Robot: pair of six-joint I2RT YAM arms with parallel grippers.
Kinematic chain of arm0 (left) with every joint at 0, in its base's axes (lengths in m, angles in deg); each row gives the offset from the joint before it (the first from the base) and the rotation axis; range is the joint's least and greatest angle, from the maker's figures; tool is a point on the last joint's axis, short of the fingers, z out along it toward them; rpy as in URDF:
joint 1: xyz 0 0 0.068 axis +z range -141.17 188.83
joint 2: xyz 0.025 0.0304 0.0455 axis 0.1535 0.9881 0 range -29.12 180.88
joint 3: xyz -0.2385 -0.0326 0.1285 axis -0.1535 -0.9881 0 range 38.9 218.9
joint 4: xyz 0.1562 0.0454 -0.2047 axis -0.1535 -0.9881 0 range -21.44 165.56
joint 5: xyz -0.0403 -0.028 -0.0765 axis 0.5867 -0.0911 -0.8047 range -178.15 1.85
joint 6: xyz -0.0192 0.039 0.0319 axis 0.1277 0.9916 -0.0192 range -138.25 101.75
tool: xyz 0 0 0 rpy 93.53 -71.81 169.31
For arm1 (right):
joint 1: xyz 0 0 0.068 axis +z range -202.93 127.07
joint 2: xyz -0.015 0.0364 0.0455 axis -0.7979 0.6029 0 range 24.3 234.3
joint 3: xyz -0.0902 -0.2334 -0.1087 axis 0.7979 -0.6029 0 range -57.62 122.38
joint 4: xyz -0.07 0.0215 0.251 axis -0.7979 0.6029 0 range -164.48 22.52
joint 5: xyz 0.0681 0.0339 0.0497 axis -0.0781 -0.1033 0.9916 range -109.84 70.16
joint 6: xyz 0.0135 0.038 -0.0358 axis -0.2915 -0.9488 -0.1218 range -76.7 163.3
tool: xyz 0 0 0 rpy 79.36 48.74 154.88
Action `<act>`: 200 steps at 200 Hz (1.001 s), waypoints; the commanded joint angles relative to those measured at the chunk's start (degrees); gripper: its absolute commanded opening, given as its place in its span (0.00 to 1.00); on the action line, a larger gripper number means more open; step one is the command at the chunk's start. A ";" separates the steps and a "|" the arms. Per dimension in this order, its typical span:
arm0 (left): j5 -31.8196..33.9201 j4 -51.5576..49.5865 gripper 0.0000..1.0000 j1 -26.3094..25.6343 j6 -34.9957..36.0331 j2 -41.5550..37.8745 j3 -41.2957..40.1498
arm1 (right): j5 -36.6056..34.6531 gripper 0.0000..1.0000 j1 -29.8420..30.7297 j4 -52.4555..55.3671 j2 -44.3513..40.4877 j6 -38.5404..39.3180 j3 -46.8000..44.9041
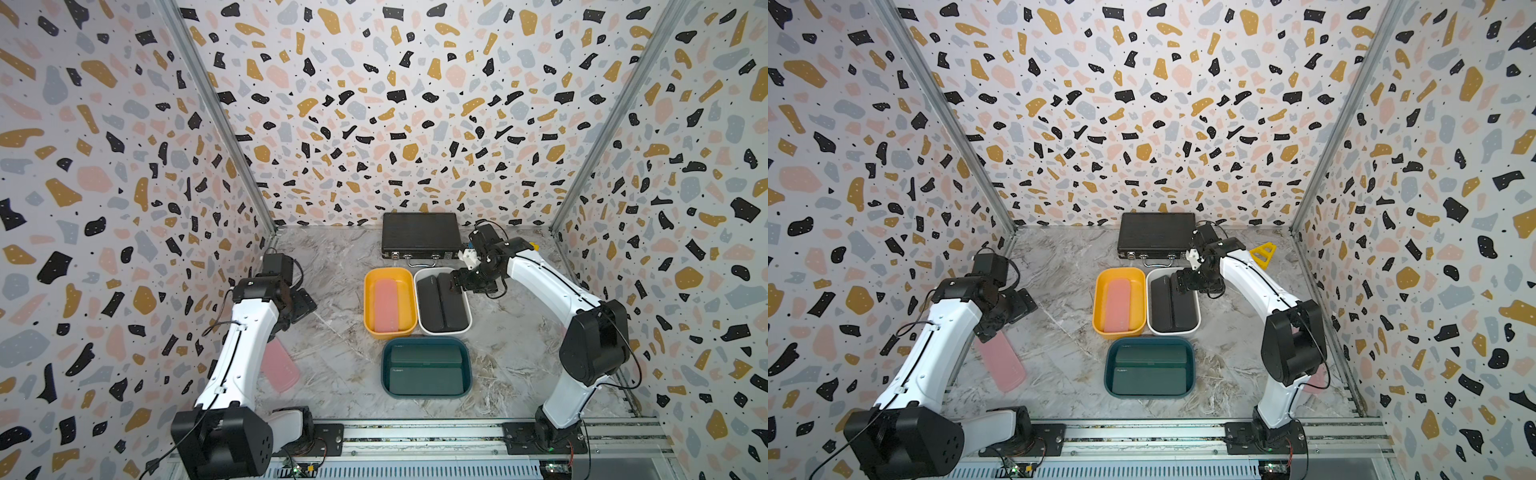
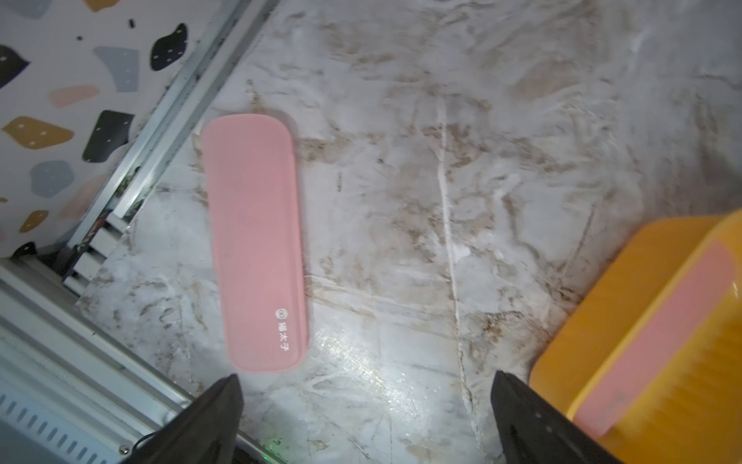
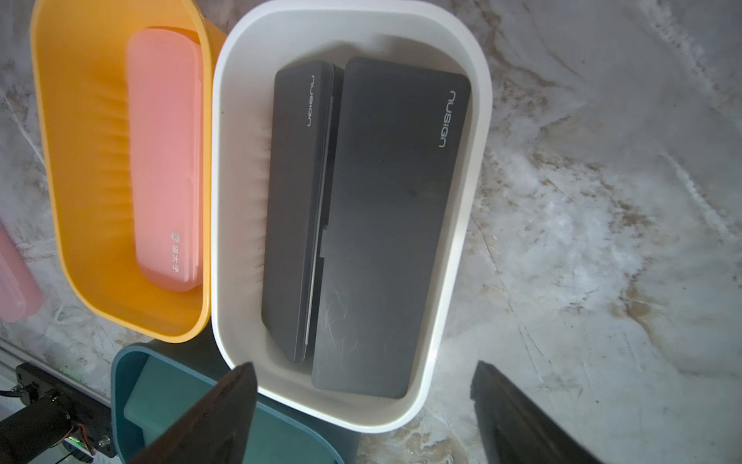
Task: Place the pencil cases by color into the storage box
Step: Pick up the pencil case from the center of the board.
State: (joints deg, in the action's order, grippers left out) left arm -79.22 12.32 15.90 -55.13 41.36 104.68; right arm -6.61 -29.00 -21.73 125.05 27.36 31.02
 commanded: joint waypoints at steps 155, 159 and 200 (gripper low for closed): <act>-4.25 3.21 1.00 18.74 7.62 11.62 -9.43 | 0.73 0.91 0.34 0.11 -2.21 1.02 -3.55; -4.50 3.64 1.00 18.89 7.94 11.82 -9.52 | 0.75 0.91 0.38 0.12 -2.16 0.96 -3.48; -5.63 5.84 1.00 21.58 10.51 15.91 -9.70 | 0.65 0.93 0.34 0.16 -2.05 0.74 -3.68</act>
State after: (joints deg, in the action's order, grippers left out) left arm -83.37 16.69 35.66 -47.13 54.67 95.50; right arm -5.51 -29.00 -22.61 125.05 28.17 27.55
